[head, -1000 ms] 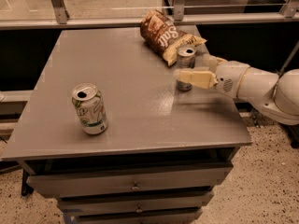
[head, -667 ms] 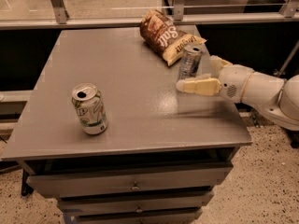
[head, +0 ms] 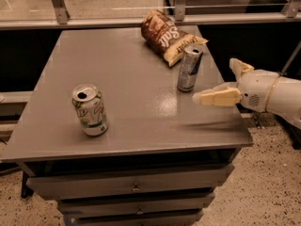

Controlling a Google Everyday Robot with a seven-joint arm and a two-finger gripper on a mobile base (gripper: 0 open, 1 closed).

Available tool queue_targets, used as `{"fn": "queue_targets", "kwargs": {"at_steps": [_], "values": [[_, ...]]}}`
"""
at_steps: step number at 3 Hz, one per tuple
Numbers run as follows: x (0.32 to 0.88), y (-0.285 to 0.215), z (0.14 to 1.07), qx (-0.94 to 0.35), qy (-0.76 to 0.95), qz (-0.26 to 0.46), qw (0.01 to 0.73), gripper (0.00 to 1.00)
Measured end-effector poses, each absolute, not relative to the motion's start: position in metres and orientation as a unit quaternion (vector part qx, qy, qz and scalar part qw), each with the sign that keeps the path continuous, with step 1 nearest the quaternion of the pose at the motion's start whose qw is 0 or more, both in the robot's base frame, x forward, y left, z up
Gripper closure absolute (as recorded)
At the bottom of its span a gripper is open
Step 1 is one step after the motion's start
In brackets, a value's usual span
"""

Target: Place redbull can upright

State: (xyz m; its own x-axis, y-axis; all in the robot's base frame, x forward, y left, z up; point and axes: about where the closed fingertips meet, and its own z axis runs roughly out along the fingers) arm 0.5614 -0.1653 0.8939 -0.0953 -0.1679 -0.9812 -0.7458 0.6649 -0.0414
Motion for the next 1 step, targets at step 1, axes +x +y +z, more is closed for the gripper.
{"fn": "queue_targets", "kwargs": {"at_steps": [1], "values": [[0.5585, -0.1686, 0.8960, -0.328, 0.699, 0.241, 0.588, 0.00]]}}
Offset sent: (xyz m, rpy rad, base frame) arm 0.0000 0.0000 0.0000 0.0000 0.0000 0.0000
